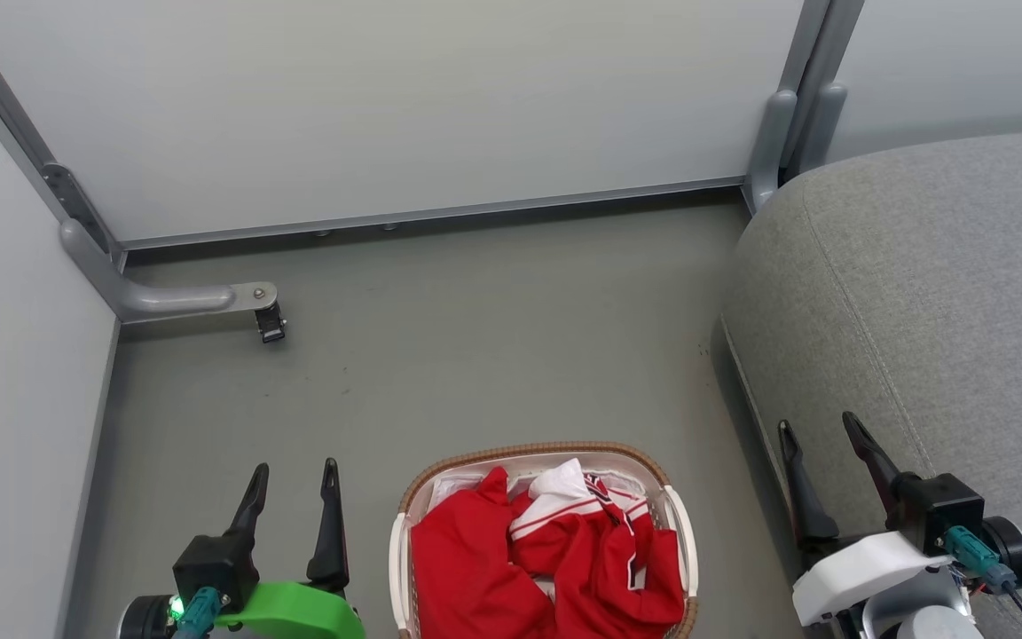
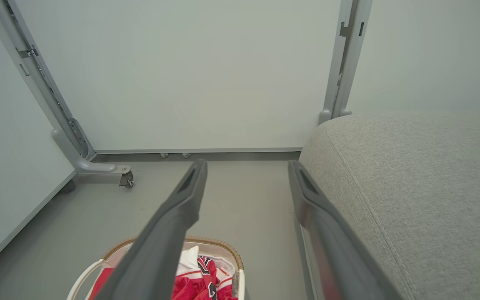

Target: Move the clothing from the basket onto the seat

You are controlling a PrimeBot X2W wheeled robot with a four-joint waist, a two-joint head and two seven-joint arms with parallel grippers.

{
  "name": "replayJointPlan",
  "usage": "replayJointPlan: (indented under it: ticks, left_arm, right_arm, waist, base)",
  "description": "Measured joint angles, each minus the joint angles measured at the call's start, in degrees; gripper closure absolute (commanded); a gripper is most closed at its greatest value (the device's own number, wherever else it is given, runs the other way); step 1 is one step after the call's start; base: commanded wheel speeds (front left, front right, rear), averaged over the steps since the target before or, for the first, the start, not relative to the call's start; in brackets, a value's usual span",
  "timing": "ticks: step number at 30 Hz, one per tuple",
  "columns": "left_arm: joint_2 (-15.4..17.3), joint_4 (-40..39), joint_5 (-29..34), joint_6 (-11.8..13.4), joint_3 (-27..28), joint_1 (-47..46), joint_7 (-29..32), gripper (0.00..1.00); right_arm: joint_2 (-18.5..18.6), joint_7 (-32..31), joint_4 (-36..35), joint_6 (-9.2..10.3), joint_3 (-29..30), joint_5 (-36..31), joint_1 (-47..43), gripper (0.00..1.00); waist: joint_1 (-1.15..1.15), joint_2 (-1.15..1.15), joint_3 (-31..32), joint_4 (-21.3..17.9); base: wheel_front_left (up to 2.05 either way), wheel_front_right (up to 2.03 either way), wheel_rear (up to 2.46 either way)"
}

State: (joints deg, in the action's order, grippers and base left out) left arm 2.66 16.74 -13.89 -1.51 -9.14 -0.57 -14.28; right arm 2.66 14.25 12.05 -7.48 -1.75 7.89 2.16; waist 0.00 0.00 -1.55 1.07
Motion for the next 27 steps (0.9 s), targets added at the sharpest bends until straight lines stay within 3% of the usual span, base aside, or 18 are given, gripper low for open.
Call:
replayJointPlan:
  ticks: [27]
  left_arm:
    - [0.02,1.24,2.34,0.01,-0.29,-0.05,-0.85,0.0]
  right_arm:
    - [0.04,0.74,-0.23,-0.02,-0.05,-2.35,-0.02,0.0]
  waist:
    - [0.0,0.0,-0.22,0.02]
  base:
    - [0.0,0.0,0.0]
